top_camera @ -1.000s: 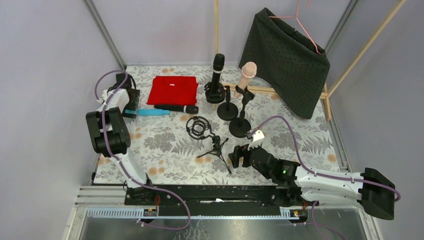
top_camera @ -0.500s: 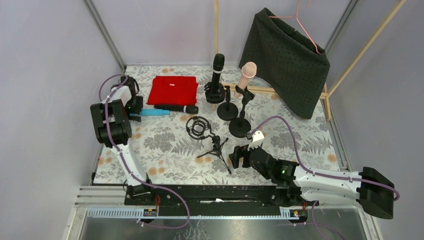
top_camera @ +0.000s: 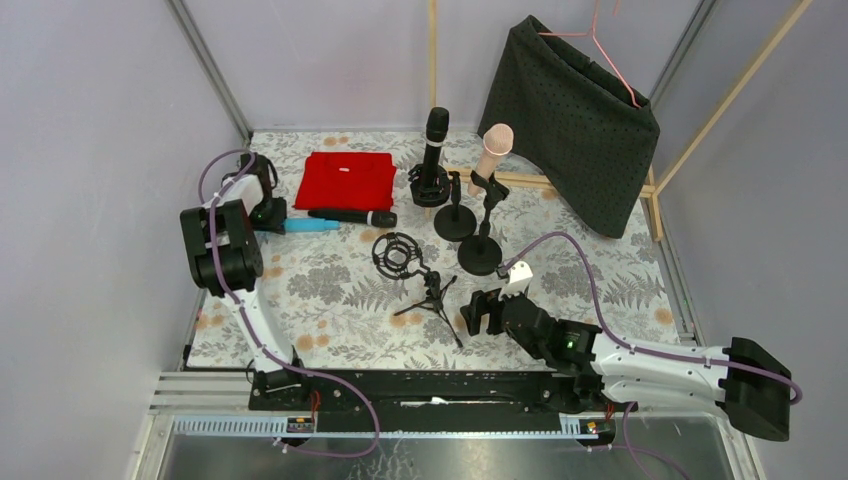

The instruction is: Attach the microphones to the stand

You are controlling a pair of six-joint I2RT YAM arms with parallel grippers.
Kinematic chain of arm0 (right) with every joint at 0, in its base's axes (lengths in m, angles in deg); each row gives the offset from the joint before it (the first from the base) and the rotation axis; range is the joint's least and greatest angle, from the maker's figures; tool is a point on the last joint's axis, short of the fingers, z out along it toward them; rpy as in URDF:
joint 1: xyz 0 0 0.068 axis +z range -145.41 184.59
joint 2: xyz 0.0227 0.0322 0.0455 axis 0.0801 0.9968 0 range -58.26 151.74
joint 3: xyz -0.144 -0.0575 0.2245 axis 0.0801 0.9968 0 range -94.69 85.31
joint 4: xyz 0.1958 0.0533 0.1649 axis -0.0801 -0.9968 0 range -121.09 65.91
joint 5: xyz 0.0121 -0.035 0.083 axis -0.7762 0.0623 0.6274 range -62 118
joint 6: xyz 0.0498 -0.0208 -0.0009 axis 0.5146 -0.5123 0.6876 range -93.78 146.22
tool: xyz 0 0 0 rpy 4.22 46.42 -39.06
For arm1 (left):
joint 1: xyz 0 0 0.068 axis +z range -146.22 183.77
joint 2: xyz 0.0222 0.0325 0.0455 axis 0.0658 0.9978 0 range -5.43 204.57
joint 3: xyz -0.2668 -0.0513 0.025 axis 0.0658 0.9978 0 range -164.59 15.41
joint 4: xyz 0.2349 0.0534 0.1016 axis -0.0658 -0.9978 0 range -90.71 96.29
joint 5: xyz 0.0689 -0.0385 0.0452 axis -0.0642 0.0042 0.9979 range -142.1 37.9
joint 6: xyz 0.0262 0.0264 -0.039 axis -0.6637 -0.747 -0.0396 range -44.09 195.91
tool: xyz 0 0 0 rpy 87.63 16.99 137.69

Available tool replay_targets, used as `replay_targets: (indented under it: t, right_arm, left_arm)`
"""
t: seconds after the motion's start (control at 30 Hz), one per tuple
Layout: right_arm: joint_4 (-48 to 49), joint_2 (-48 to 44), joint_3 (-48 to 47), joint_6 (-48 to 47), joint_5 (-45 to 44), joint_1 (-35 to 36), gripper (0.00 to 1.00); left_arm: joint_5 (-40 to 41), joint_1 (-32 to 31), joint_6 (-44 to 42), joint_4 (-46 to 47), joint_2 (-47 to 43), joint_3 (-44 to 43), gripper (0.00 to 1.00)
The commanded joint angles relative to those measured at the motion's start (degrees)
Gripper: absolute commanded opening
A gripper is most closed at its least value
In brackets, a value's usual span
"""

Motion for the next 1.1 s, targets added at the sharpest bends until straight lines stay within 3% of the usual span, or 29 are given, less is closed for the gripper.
replay_targets:
  t: [0.0,0.17,0.23,0.27,0.47,0.7,1.0,1.07]
  right_arm:
    - [-1.3,-1.3,0.1,1.3,-2.7,0.4,0.89]
    - [-1.4,-1.9,0.1,0.9,-3.1,0.4,0.89]
    - [-1.8,-2.1,-0.4,0.6,-3.3,0.3,0.89]
    - [-2.2,-2.2,-0.6,0.5,-3.4,0.4,0.89]
    - [-3.3,-2.5,-1.3,1.1,-4.2,0.3,0.89]
    - [-2.9,-1.2,-2.0,2.6,-3.4,0.4,0.90]
    - [-5.9,-0.2,-4.2,3.5,-4.8,0.4,0.90]
    - [-6.7,-0.7,-4.2,3.1,-5.5,0.3,0.90]
  left_arm:
    - [-1.0,0.1,-0.6,4.5,-2.0,5.0,0.38]
    - [-1.8,0.4,-2.7,7.3,-5.2,9.0,0.18]
    - [-2.5,0.4,-3.9,9.0,-7.1,10.7,0.02]
    - [-2.9,0.4,-4.4,9.5,-8.1,11.5,0.00]
    - [-3.3,0.4,-6.5,12.5,-17.2,17.3,0.00]
    - [3.1,-2.6,-13.3,14.5,-32.9,22.4,0.00]
    - [25.4,-21.0,-26.8,19.1,-50.8,25.1,0.00]
    - [27.8,-24.0,-33.1,22.1,-54.0,25.3,0.00]
